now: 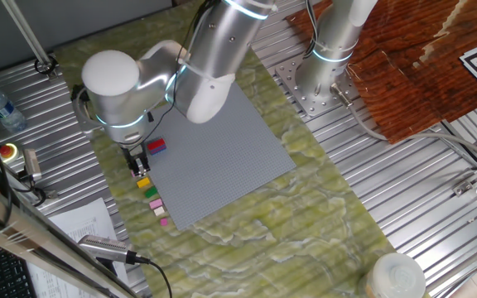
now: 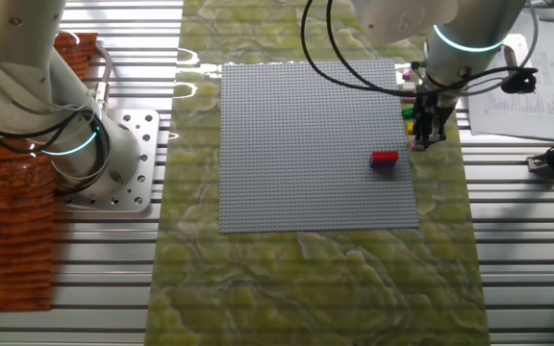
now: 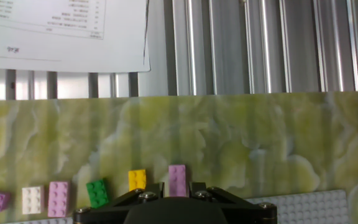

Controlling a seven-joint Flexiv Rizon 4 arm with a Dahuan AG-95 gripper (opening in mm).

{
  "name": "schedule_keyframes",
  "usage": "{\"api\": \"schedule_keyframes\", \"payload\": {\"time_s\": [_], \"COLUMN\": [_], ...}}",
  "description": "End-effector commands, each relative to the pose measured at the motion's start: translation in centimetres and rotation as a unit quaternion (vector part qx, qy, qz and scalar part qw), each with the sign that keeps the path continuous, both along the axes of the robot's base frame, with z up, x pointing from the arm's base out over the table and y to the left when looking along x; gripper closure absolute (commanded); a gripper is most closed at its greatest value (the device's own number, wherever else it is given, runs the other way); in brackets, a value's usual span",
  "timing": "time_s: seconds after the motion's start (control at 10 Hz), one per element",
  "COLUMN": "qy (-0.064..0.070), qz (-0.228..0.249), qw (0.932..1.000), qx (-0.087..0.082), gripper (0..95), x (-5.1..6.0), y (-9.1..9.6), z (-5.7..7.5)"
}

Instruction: Stack small Lego blocks one on top of the other

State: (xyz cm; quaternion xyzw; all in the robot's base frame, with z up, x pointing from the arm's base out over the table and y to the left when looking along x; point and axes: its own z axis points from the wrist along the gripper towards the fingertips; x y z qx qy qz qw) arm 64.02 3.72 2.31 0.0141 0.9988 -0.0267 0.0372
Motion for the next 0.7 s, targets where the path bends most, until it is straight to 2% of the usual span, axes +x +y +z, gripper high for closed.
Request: {"api": "schedule_keyframes", "payload": {"time_s": [0.1, 0.4, 0.7], "qy": [-0.003, -0.007, -0.007], "qz": [-0.001, -0.009, -0.011], "qw": [1.0, 0.9999, 0.9999], "qx": [0.001, 0.0, -0.004], "gripper": [76.0, 76.0, 76.0], "x": [0.1, 0.9, 1.1], "y": [0.0, 0.6, 0.4], "z": [-0.1, -0.1, -0.6]}}
